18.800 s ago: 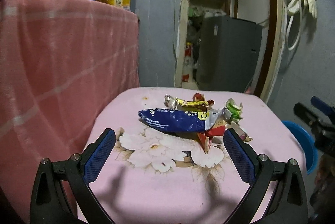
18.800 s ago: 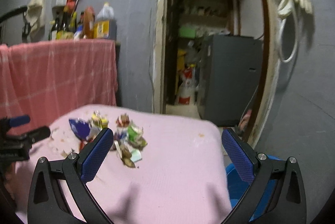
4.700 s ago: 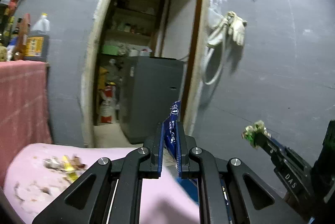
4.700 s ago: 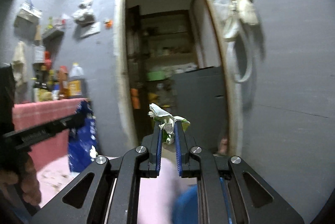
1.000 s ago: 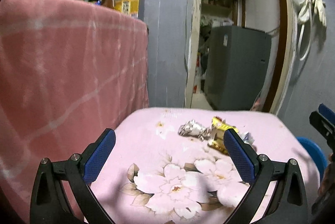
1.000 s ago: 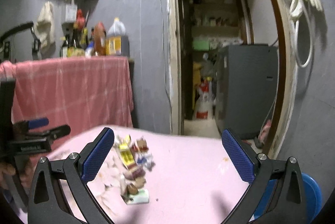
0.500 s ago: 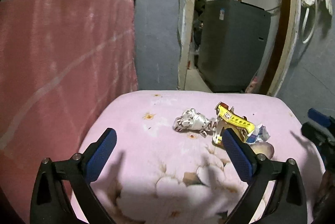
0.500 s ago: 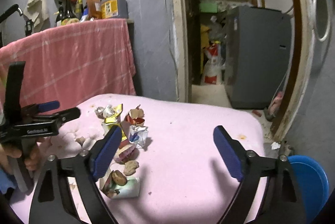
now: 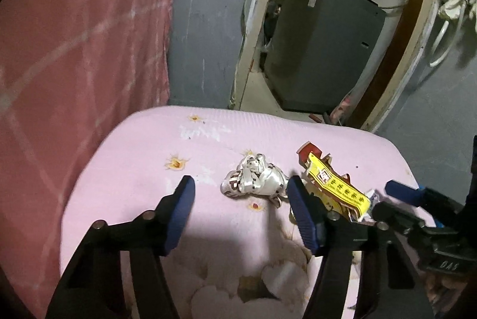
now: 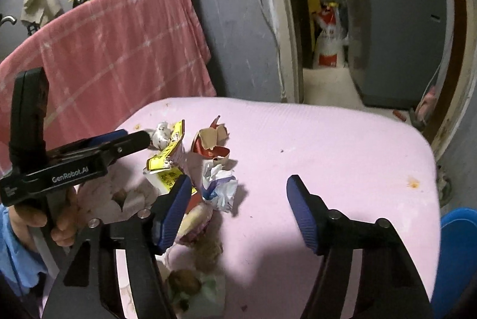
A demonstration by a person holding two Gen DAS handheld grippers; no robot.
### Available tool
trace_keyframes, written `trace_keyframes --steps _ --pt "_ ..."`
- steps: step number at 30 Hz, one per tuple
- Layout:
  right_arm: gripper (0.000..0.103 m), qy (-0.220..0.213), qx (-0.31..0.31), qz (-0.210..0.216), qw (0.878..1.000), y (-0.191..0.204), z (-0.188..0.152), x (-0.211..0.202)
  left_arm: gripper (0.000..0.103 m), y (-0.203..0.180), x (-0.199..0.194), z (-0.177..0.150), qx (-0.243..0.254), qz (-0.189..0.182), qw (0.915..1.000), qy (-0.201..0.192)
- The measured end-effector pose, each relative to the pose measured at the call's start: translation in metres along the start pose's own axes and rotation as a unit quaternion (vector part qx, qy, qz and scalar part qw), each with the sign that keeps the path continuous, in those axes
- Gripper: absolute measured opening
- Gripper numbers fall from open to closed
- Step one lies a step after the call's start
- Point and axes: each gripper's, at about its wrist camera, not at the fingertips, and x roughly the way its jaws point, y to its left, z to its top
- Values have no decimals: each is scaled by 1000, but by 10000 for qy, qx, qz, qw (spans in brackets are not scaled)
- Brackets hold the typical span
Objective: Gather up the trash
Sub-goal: 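Grasp the silver foil wrapper with the left tool while the right tool grasps white paper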
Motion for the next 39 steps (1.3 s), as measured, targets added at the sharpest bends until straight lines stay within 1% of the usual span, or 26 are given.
trace_keyframes --steps 2,4,5,6,7,9,10,11,14,16,17,19,21,26,34,38,39 --pt "57 133 -16 43 9999 2 2 8 45 2 5 1 -94 -89 9998 119" --pt "54 303 -60 97 9995 5 3 16 42 5 10 2 -200 -202 9994 220" --pt "50 358 -70 111 9993 6 3 19 36 5 9 2 -236 -241 9992 222" --pt "47 381 -79 111 9992 7 3 20 28 7 10 3 -286 -327 9988 225" --pt "45 397 -88 113 9991 7 2 21 25 7 9 3 -316 -375 9985 243" --pt "37 419 -77 111 9990 7 2 21 18 11 12 6 -391 -422 9979 285" --pt "35 432 -61 129 9990 6 2 22 17 12 12 6 -439 -457 9976 285" --pt "30 436 -41 154 9989 5 2 22 15 14 12 7 -475 -475 9973 286" --pt "25 418 -13 177 9990 5 2 21 14 16 12 8 -548 -532 9967 282" --pt "22 390 -21 165 9991 5 3 19 12 17 10 8 -550 -549 9967 251" --pt "21 367 -32 163 9992 6 2 18 9 16 9 6 -550 -550 9967 232" --pt "17 306 -43 150 9994 6 2 16 8 15 7 5 -555 -565 9967 190" --pt "16 237 -45 124 9996 6 2 14 5 15 5 3 -559 -590 9966 158" --pt "14 37 -15 99 9999 6 1 4 3 12 -5 0 -458 -600 9971 17" --pt "13 -401 -107 -16 9991 11 -9 -21 1 -6 -31 -11 39 -420 9983 -400" --pt "13 -614 -160 -74 9980 14 -21 -35 1 -22 -46 -25 376 -295 9969 -630" --pt "13 -730 -167 -73 9972 15 -27 -40 1 -27 -51 -30 444 -269 9961 -709"
